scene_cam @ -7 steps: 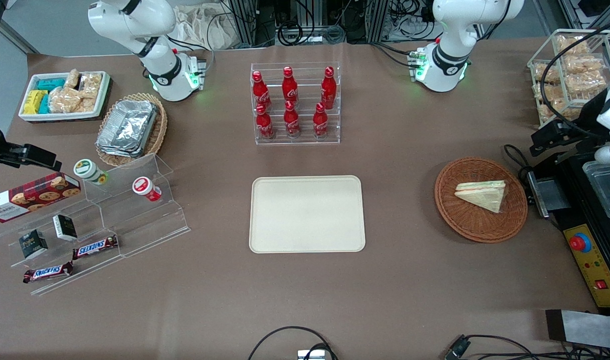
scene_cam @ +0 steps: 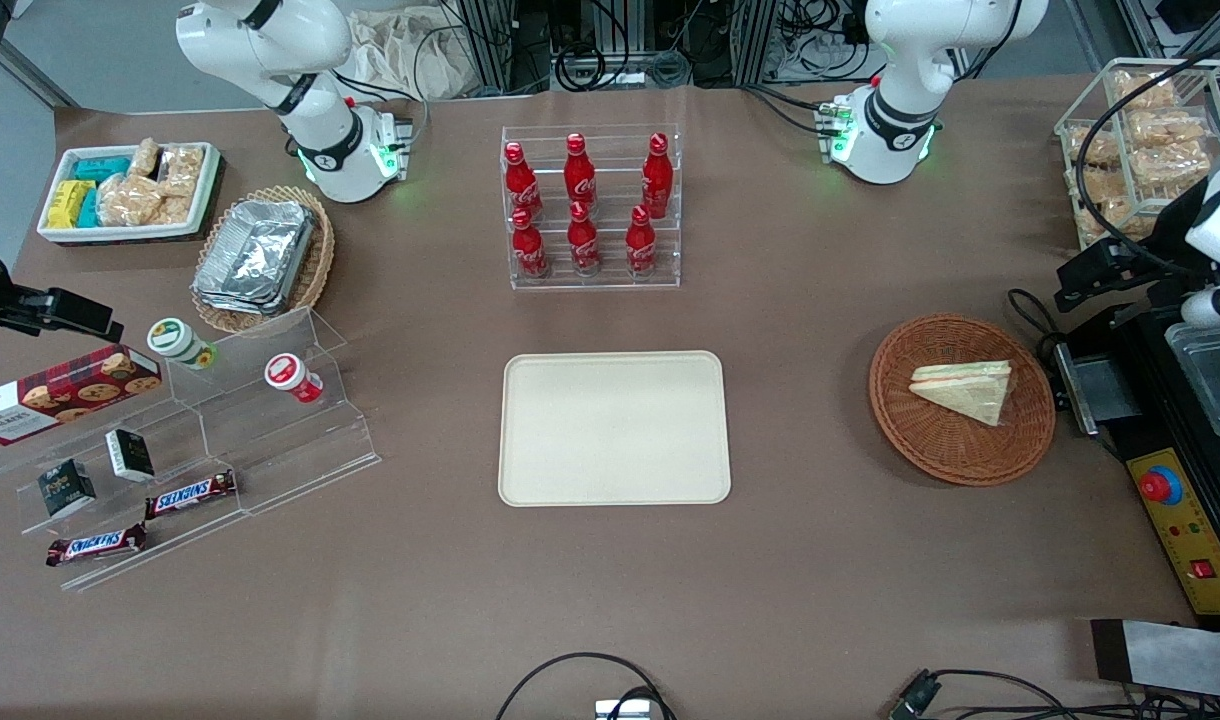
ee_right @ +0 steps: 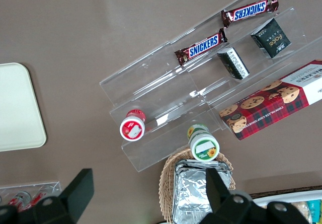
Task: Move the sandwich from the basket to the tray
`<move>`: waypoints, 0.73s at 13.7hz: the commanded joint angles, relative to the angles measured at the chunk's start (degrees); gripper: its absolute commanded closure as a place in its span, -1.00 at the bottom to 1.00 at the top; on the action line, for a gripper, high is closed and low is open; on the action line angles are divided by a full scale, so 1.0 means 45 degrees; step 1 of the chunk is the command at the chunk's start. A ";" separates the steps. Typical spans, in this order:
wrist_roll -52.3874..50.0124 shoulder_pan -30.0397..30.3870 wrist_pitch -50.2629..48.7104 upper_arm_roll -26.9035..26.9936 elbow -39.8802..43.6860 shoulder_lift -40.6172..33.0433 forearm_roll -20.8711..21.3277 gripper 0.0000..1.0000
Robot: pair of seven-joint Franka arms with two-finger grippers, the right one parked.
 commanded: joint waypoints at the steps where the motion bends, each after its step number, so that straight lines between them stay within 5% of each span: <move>1: -0.0152 -0.0135 -0.0295 0.0044 0.0202 -0.0002 0.0209 -1.00; 4: -0.0752 -0.0057 -0.0276 0.0083 0.0221 -0.0002 0.0327 -1.00; 10: -0.6533 -0.0017 -0.0528 0.0102 0.0045 0.0134 0.0250 -1.00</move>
